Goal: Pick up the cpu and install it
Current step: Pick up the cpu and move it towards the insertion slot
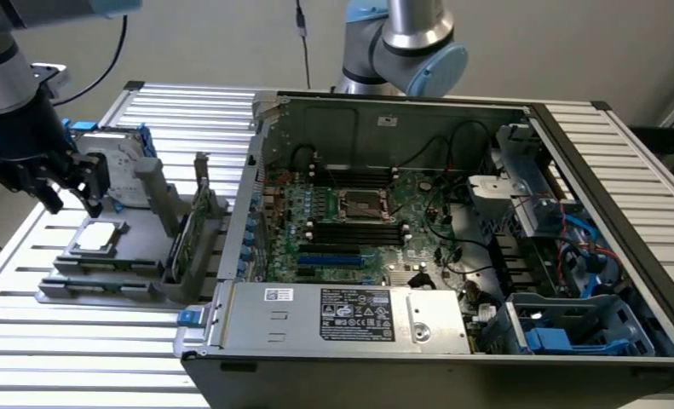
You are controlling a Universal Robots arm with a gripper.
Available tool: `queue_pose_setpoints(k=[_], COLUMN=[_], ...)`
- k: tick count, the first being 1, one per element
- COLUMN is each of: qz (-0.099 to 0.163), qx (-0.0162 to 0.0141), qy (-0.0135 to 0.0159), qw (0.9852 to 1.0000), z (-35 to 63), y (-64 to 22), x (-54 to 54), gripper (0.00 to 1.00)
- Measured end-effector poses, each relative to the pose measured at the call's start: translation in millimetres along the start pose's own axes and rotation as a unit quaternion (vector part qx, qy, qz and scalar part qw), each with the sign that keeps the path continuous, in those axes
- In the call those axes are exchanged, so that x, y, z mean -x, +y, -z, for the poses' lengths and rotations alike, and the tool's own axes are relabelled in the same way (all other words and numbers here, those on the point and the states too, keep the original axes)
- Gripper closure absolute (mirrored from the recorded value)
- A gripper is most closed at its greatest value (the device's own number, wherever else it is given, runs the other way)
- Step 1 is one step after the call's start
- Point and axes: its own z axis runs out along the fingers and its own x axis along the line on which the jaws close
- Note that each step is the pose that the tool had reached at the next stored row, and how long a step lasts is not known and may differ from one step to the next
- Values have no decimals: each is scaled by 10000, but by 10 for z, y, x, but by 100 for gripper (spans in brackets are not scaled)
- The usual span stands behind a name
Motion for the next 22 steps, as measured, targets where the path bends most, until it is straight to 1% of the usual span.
queue_pose_setpoints(k=[12, 14, 15, 22], qz=[93, 98, 99, 99], qx=[-2, -3, -3, -3], qy=[2, 2, 2, 2], qw=[10000, 10000, 10000, 10000], z=[-218, -254, -272, -400], y=[29, 33, 37, 51], x=[15, 15, 15, 2], gripper=[40, 38, 33, 33])
